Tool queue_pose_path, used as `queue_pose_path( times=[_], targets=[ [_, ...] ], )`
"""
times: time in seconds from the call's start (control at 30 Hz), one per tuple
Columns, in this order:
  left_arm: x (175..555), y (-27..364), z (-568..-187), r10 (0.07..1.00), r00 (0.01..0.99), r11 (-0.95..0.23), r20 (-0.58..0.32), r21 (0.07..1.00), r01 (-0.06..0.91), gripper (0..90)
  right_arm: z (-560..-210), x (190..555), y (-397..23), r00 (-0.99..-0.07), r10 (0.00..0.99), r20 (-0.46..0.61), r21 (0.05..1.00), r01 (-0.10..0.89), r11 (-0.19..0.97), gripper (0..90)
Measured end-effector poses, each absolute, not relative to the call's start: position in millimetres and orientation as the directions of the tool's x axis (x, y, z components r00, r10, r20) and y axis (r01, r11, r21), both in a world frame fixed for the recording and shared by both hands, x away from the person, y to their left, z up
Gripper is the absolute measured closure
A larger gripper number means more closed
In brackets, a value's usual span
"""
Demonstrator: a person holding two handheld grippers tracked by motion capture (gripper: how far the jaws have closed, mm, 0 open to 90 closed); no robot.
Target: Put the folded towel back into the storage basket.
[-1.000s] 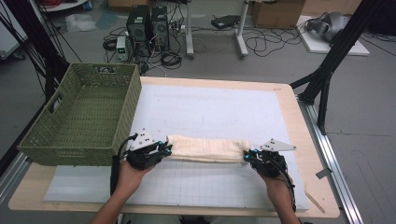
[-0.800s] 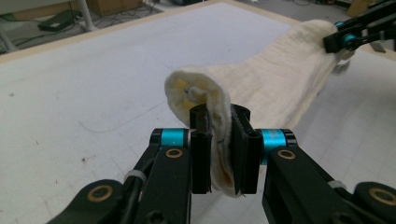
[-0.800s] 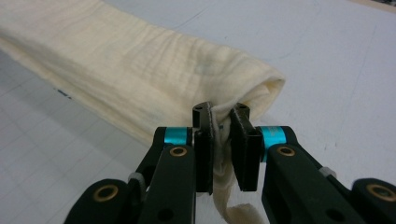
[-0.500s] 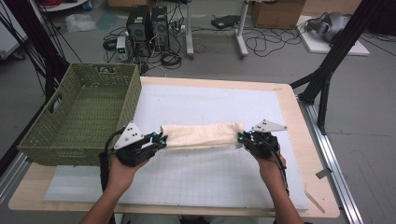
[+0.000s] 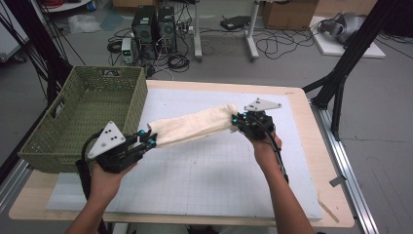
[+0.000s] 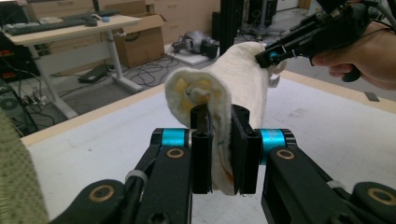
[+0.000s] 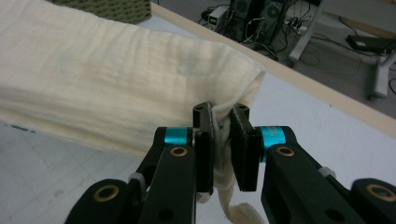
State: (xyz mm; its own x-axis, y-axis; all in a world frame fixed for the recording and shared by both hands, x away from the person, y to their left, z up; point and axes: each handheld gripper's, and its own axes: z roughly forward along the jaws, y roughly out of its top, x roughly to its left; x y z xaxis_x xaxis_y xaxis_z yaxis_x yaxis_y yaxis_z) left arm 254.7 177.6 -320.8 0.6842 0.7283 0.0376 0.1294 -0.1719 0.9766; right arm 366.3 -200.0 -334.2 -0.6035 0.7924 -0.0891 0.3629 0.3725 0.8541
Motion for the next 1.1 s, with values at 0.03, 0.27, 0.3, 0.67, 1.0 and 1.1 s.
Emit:
queue_pose_path(
  times=[0.03,0.27,0.3,0.67,1.0,1.1],
  targets=[
    [253.5,180.7,-319.2,0.733,0.679,-0.17,0.04,0.977,0.126,79.9,-331.2,369.4,-194.9,-0.609,0.787,-0.098,0.855,0.354,0.38,81.2],
    [246.8,200.4,-315.2,0.758,0.651,-0.155,0.043,0.981,0.116,79.9,-315.9,388.1,-161.4,-0.634,0.762,-0.133,0.851,0.321,0.416,81.2],
    [246.0,203.0,-315.0,0.762,0.647,-0.153,0.042,0.981,0.116,79.9,-314.8,390.8,-157.2,-0.64,0.757,-0.136,0.85,0.317,0.421,81.2],
    [237.6,232.0,-307.0,0.799,0.6,-0.135,0.051,0.986,0.096,80.0,-301.0,412.6,-110.5,-0.678,0.718,-0.16,0.846,0.28,0.453,81.2],
    [231.5,266.3,-300.4,0.838,0.543,-0.134,0.061,0.986,0.096,80.1,-286.7,429.7,-58.1,-0.724,0.658,-0.207,0.83,0.227,0.51,81.2],
    [227.9,276.4,-298.0,0.849,0.525,-0.125,0.06,0.988,0.089,80.2,-280.3,434.0,-42.5,-0.734,0.645,-0.214,0.829,0.213,0.518,81.2]
  ],
)
